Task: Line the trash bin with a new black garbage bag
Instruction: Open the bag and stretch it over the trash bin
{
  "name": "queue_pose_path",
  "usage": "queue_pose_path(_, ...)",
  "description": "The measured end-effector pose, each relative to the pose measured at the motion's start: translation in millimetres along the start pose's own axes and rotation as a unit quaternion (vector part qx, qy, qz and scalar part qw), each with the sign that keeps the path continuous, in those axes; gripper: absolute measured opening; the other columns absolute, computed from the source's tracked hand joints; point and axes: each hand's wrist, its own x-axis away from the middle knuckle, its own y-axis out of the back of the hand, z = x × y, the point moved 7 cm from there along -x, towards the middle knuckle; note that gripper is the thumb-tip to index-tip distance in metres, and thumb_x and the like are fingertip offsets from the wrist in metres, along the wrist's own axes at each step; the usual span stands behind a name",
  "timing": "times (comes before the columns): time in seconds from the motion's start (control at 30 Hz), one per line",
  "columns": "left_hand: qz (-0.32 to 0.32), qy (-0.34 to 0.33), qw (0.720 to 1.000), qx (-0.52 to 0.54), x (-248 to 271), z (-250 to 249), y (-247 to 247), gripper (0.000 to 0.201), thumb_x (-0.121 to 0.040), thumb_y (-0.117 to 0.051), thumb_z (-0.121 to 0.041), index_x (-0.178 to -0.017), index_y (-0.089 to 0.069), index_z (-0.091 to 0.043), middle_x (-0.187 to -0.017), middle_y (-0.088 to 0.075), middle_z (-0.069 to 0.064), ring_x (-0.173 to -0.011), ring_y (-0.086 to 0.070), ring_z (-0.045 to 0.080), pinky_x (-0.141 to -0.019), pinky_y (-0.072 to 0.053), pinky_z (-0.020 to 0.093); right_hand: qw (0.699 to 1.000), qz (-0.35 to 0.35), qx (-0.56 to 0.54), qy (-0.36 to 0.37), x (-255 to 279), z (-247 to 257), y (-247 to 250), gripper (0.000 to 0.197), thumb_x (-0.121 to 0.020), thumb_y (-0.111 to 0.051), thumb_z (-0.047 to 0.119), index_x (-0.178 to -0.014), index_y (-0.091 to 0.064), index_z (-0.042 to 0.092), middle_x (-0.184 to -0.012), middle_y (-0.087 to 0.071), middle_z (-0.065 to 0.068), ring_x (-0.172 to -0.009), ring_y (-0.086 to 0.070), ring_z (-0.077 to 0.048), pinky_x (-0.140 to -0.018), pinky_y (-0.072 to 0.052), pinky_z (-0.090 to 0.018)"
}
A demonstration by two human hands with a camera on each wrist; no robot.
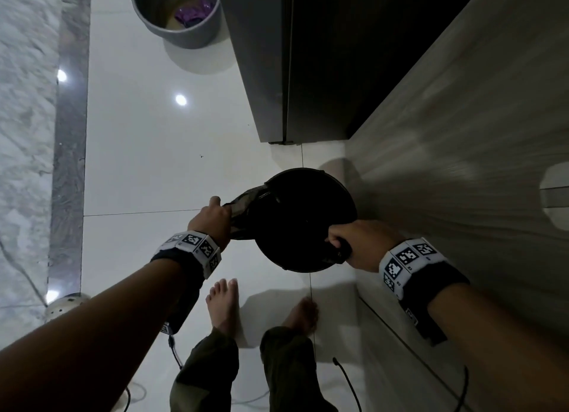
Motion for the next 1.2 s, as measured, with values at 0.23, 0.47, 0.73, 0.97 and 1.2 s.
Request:
queue_pose_path(0.23, -0.044, -0.003, 0.993, -0.108, -2, 8, 7, 0.06, -0.076, -0.063, -0.015, -0.13, -0.039, -0.006, -0.122, -0.042, 0.018, -0.102, -0.052, 0.034, -0.07, -0.047, 0.04, 0.994, 0.043, 0.042, -0.088, -9, -39, -16, 0.034, -0.075, -0.068, 0.02, -0.109, -0.064, 0.019, -0.111, -0.064, -0.004, -0.087, -0.061, -0.024, -0.07, -0.045, -0.028)
queue_pose_path(0.47, -0.093, -0.041, 0.987, -0.128, -5, -6, 15, 0.065, -0.064, -0.071, -0.018, -0.124, -0.048, -0.004, -0.119, -0.045, 0.022, -0.098, -0.05, 0.038, -0.07, -0.043, 0.042, 0.98, 0.055, -0.071, -0.177, -18, -64, -11, 0.054, -0.089, -0.057, 0.016, -0.142, -0.041, 0.016, -0.139, -0.051, -0.013, -0.123, -0.052, -0.032, -0.095, -0.046, -0.037)
queue_pose_path(0.73, -0.211, -0.054, 0.968, -0.126, 12, -35, 37, 0.028, -0.06, -0.066, -0.009, -0.086, -0.059, -0.002, -0.09, -0.051, 0.021, -0.075, -0.049, 0.035, -0.062, -0.029, 0.036, 0.951, -0.07, -0.254, -0.162, -25, -32, -17, 0.026, -0.093, -0.049, 0.019, -0.117, -0.06, 0.021, -0.116, -0.066, -0.007, -0.1, -0.063, -0.03, -0.083, -0.051, -0.036)
queue_pose_path(0.97, -0.117, -0.083, 0.986, -0.083, -2, -59, 18, 0.03, -0.076, -0.059, -0.019, -0.105, -0.062, -0.009, -0.103, -0.052, 0.019, -0.094, -0.048, 0.036, -0.075, -0.036, 0.04, 0.971, -0.057, -0.125, -0.198, -38, -31, -79, 0.043, -0.091, -0.053, 0.034, -0.132, -0.045, 0.025, -0.126, -0.06, -0.011, -0.121, -0.05, -0.03, -0.097, -0.038, -0.043)
queue_pose_path(1.2, -0.051, -0.027, 0.991, 0.121, -42, -28, -16, 0.027, -0.085, -0.046, -0.006, -0.107, -0.058, 0.003, -0.103, -0.055, 0.029, -0.094, -0.056, 0.046, -0.078, -0.046, 0.045, 0.962, -0.133, -0.148, -0.188, -40, -34, -85, 0.029, -0.093, -0.046, 0.012, -0.12, -0.047, 0.024, -0.101, -0.07, -0.011, -0.091, -0.062, -0.033, -0.074, -0.042, -0.036)
